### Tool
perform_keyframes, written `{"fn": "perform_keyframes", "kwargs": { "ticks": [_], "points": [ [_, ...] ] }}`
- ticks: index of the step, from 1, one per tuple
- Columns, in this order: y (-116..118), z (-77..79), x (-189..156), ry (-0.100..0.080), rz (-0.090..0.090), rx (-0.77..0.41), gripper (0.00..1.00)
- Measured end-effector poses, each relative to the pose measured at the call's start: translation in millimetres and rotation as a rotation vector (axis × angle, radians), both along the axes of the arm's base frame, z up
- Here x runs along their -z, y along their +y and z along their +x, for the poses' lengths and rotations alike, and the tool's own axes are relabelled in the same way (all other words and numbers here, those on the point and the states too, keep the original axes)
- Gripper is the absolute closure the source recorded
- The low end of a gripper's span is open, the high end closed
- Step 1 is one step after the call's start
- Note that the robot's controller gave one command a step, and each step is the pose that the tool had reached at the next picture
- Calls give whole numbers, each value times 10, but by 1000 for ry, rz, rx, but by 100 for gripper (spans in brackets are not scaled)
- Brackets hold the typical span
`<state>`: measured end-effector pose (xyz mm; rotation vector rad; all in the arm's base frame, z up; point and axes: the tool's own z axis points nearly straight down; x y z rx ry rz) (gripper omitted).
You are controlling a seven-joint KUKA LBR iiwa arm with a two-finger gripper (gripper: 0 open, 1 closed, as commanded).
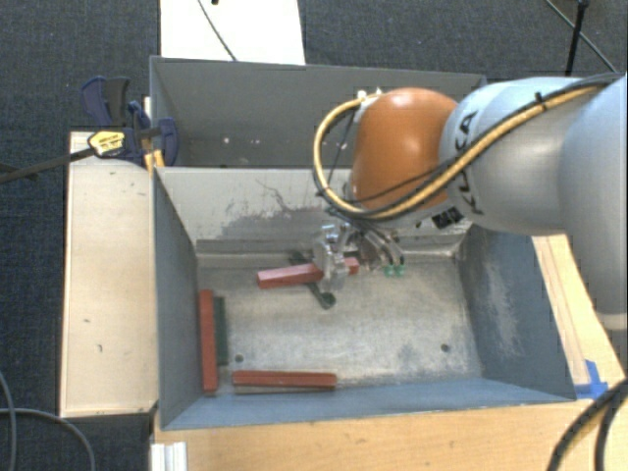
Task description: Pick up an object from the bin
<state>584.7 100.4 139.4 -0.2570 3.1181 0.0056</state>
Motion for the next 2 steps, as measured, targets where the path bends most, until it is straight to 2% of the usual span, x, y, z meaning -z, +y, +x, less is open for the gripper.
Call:
{"fn": "perform_keyframes", "kwargs": {
  "ticks": [1,2],
  "points": [
    [131,-192,-857,2,-1,29,100],
    [180,-288,-813,13,-4,17,100]
  ]
}}
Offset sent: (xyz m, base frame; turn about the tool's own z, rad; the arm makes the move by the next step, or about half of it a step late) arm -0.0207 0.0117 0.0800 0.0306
